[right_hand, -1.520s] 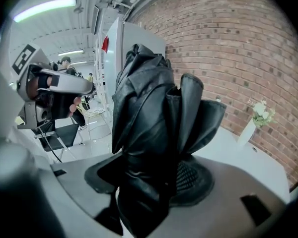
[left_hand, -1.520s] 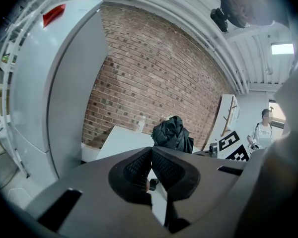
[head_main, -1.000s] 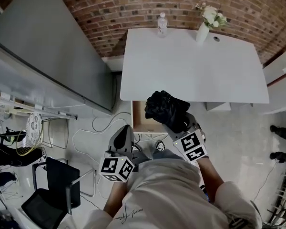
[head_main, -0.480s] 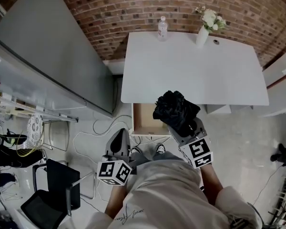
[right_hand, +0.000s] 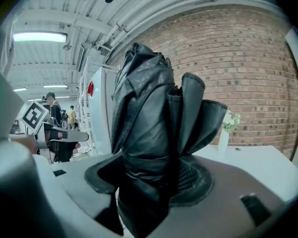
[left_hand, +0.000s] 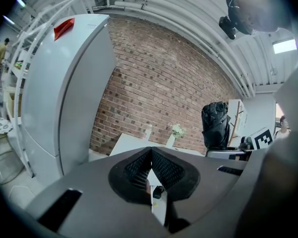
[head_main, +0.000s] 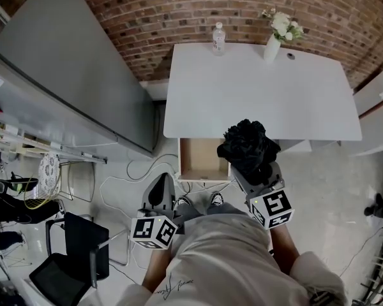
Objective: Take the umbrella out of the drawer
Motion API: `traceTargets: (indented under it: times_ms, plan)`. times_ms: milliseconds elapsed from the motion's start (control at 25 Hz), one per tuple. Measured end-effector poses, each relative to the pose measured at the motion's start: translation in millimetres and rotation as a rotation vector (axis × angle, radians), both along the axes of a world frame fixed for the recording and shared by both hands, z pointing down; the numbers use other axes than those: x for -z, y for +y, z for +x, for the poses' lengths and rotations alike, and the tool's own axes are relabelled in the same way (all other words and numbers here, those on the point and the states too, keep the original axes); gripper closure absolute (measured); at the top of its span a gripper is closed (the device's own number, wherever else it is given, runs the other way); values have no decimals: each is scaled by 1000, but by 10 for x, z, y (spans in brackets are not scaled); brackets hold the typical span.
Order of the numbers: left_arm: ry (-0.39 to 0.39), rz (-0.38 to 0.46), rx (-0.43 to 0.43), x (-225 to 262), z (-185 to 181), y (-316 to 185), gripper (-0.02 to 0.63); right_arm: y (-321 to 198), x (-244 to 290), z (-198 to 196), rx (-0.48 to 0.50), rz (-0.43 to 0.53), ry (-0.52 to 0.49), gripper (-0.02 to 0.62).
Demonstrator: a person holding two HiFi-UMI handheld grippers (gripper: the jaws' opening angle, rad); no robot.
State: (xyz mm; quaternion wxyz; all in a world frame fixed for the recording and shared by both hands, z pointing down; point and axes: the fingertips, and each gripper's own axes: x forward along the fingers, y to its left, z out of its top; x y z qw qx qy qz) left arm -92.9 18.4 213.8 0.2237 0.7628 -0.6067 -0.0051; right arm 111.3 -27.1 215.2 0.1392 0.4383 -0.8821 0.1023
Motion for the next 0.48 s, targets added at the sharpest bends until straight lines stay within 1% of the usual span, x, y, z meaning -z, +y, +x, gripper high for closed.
traceTargets:
  times_ms: [480]
  plan:
    - [-15,30,5,93,30,-45,589,20,-24,58,-6,9,17,325]
